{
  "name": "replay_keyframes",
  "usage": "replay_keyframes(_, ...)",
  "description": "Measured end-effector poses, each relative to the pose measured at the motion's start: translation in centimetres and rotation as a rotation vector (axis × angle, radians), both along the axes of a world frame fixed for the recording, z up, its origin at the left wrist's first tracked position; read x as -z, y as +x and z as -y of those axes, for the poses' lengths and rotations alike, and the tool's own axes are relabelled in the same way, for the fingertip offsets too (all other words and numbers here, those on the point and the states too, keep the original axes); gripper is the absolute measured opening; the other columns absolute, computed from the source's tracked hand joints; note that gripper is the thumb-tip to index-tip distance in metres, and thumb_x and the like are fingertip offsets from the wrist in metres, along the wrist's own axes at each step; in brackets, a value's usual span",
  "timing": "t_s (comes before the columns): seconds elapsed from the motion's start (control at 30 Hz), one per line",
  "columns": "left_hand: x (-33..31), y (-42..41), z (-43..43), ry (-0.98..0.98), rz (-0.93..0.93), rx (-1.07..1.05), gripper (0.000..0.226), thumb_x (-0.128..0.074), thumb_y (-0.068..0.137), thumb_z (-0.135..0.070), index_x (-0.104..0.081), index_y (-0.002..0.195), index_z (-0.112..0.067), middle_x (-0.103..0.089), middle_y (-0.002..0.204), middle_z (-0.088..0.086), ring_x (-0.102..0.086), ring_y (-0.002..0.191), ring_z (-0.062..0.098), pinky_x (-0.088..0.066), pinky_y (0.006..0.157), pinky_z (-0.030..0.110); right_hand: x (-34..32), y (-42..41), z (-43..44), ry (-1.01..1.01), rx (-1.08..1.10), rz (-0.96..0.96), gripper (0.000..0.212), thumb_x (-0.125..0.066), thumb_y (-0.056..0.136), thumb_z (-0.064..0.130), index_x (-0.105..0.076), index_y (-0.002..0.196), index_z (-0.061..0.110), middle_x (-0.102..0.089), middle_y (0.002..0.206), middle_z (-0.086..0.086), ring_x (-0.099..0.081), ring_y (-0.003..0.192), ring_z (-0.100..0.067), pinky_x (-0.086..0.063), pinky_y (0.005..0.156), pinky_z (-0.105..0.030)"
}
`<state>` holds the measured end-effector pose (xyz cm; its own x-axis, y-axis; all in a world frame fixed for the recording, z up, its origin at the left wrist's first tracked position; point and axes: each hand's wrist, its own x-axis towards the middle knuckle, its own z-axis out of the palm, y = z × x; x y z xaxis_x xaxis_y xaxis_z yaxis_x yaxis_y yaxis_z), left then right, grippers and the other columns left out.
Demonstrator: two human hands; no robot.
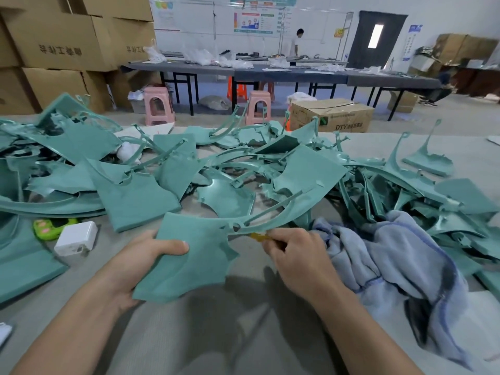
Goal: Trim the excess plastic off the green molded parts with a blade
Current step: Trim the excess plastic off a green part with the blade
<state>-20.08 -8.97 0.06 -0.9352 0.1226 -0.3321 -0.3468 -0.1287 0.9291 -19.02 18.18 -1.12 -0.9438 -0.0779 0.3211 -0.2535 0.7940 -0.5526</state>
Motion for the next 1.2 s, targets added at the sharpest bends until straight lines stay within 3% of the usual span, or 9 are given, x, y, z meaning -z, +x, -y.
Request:
replay_keyframes(0.07, -0.3, -0.1, 0.6, 0.008, -0.011, -0.034, 0.048, -0.075, 0.060, -0.004, -0.072, 0.107, -0.004, -0.073, 0.100, 0.029, -0.071, 0.068, 0.038, -0.057, 0.050, 0.046, -0.2, -0.3, -0.2, 0.009, 0.211, -0.073, 0.027, -0.059, 0.097, 0.028, -0.066, 0.074, 0.018, -0.060, 0.060, 0.003, -0.051, 0.054, -0.015, -0.038, 0.054, -0.035)
replay_keyframes(0.23, -0.9, -0.3, 2.9, 0.024, -0.020, -0.196, 0.041, -0.071, 0.068, -0.010, -0.072, 0.108, -0.004, -0.077, 0.092, 0.018, -0.073, 0.061, 0.028, -0.059, 0.047, 0.035, -1.0, -0.5, -2.7, -0.420, 0.483, -0.139, 0.043, -0.052, 0.100, 0.039, -0.057, 0.068, 0.013, -0.065, 0.053, -0.003, -0.064, 0.054, -0.024, -0.054, 0.056, -0.041)
replay_keyframes(0.37, -0.8, -0.6, 3.9, 0.239, -0.061, -0.355, 0.018, -0.061, 0.086, -0.009, -0.075, 0.097, -0.013, -0.079, 0.087, 0.004, -0.075, 0.063, 0.018, -0.060, 0.051, 0.030, -1.3, 0.4, -2.3, -0.245, 0.113, 0.072, 0.034, -0.067, 0.094, 0.032, -0.067, 0.064, 0.017, -0.057, 0.048, 0.010, -0.046, 0.041, -0.010, -0.037, 0.040, -0.027)
replay_keyframes(0.5, -0.8, -0.6, 4.4, 0.371, -0.145, -0.355, 0.031, -0.060, 0.088, -0.011, -0.080, 0.066, -0.019, -0.073, 0.068, -0.007, -0.067, 0.050, 0.006, -0.045, 0.040, 0.013, -2.3, 1.5, -0.9, -0.207, -0.363, 0.327, 0.022, -0.072, 0.087, 0.030, -0.074, 0.067, 0.020, -0.058, 0.053, 0.003, -0.040, 0.046, -0.009, -0.032, 0.047, -0.029)
replay_keyframes(0.6, -0.7, -0.6, 3.5, 0.249, -0.108, -0.269, 0.019, -0.064, 0.077, -0.009, -0.082, 0.080, -0.011, -0.078, 0.082, 0.006, -0.074, 0.060, 0.018, -0.057, 0.047, 0.026, -2.5, 2.1, 1.0, -0.605, -0.422, 0.142, 0.018, -0.067, 0.089, 0.024, -0.079, 0.078, 0.017, -0.066, 0.063, -0.007, -0.051, 0.056, -0.020, -0.041, 0.053, -0.034)
replay_keyframes(0.7, -0.2, -0.6, 2.5, 0.052, 0.002, -0.147, 0.039, -0.066, 0.069, -0.006, -0.071, 0.108, -0.002, -0.076, 0.094, 0.022, -0.073, 0.062, 0.033, -0.059, 0.047, 0.043, -1.6, 1.9, 2.2, -0.975, -0.161, -0.014, 0.023, -0.062, 0.097, 0.018, -0.076, 0.079, 0.016, -0.065, 0.063, -0.010, -0.053, 0.057, -0.019, -0.045, 0.053, -0.030)
replay_keyframes(0.87, 0.3, -0.7, 2.5, -0.094, 0.059, -0.080, 0.043, -0.069, 0.066, -0.004, -0.068, 0.108, 0.002, -0.072, 0.095, 0.032, -0.070, 0.065, 0.042, -0.057, 0.052, 0.051, 1.4, 0.9, 1.4, -0.171, 0.080, 0.141, 0.033, -0.056, 0.100, 0.032, -0.055, 0.072, 0.015, -0.054, 0.059, 0.000, -0.040, 0.050, -0.008, -0.033, 0.052, -0.034)
replay_keyframes(1.03, 0.6, -0.8, 3.1, -0.123, 0.116, -0.030, 0.044, -0.069, 0.066, -0.005, -0.067, 0.108, 0.007, -0.072, 0.090, 0.032, -0.070, 0.061, 0.040, -0.056, 0.046, 0.044, 1.2, 0.0, 2.1, -0.038, -0.062, 0.203, 0.031, -0.055, 0.095, 0.028, -0.049, 0.068, 0.013, -0.054, 0.062, -0.003, -0.041, 0.051, -0.011, -0.033, 0.054, -0.038)
replay_keyframes(1.2, 1.0, -1.2, 3.3, -0.128, 0.152, -0.001, 0.042, -0.067, 0.071, -0.004, -0.065, 0.110, 0.010, -0.072, 0.091, 0.032, -0.071, 0.061, 0.038, -0.058, 0.047, 0.041, 0.9, -0.7, 1.2, -0.074, 0.400, 0.076, 0.039, -0.050, 0.103, 0.034, -0.048, 0.066, 0.021, -0.057, 0.061, 0.002, -0.055, 0.066, -0.025, -0.038, 0.059, -0.036)
